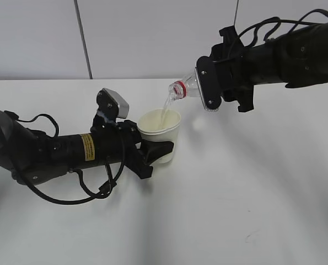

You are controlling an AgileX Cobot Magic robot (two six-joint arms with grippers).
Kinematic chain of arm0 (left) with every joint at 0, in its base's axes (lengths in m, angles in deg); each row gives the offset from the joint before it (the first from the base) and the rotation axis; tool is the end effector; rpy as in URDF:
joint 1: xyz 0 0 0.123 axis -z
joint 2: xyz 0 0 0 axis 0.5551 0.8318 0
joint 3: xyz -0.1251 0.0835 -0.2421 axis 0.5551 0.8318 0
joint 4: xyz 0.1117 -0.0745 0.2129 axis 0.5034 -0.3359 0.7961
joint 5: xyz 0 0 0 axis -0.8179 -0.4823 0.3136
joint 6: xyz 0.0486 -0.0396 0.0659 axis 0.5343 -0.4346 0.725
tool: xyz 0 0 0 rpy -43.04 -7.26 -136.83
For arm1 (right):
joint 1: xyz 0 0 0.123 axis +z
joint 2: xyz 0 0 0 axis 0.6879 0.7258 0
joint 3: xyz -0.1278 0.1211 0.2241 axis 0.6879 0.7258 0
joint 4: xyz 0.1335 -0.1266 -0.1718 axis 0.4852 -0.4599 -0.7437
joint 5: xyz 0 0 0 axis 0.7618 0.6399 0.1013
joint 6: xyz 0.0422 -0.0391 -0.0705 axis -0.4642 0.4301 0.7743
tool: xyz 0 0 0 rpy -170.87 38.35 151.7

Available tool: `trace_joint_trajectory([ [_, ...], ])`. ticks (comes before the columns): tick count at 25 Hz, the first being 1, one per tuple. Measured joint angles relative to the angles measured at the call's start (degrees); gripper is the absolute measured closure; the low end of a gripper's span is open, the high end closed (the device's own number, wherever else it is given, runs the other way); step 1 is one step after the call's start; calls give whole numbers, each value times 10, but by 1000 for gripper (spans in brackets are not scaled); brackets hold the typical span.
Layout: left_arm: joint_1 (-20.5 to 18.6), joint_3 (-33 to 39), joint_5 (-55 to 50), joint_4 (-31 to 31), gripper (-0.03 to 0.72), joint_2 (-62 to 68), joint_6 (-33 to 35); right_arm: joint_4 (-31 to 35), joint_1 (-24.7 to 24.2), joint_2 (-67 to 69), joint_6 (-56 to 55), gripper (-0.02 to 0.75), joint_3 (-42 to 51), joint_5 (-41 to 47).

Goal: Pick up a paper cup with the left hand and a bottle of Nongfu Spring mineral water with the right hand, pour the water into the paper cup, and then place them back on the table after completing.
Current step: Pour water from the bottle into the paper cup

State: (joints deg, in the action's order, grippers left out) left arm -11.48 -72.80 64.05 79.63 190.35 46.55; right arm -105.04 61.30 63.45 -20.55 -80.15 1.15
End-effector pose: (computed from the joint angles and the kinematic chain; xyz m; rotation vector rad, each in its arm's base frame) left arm 0.3349 -0.1984 0.0931 0.8858 1.7031 -0.8491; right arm 0.4067 0.1243 0.2224 -1.8557 1.2521 -0.8609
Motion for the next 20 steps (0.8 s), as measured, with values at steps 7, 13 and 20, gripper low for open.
trace_joint_trajectory([
  [7, 0, 0, -2, 0, 324, 0, 0, -1, 0, 0, 0, 253, 0, 0],
  [13, 0, 0, -4, 0, 324, 0, 0, -2, 0, 0, 0, 253, 0, 1],
  [20, 0, 0, -4, 1, 324, 0, 0, -2, 0, 0, 0, 253, -1, 1],
])
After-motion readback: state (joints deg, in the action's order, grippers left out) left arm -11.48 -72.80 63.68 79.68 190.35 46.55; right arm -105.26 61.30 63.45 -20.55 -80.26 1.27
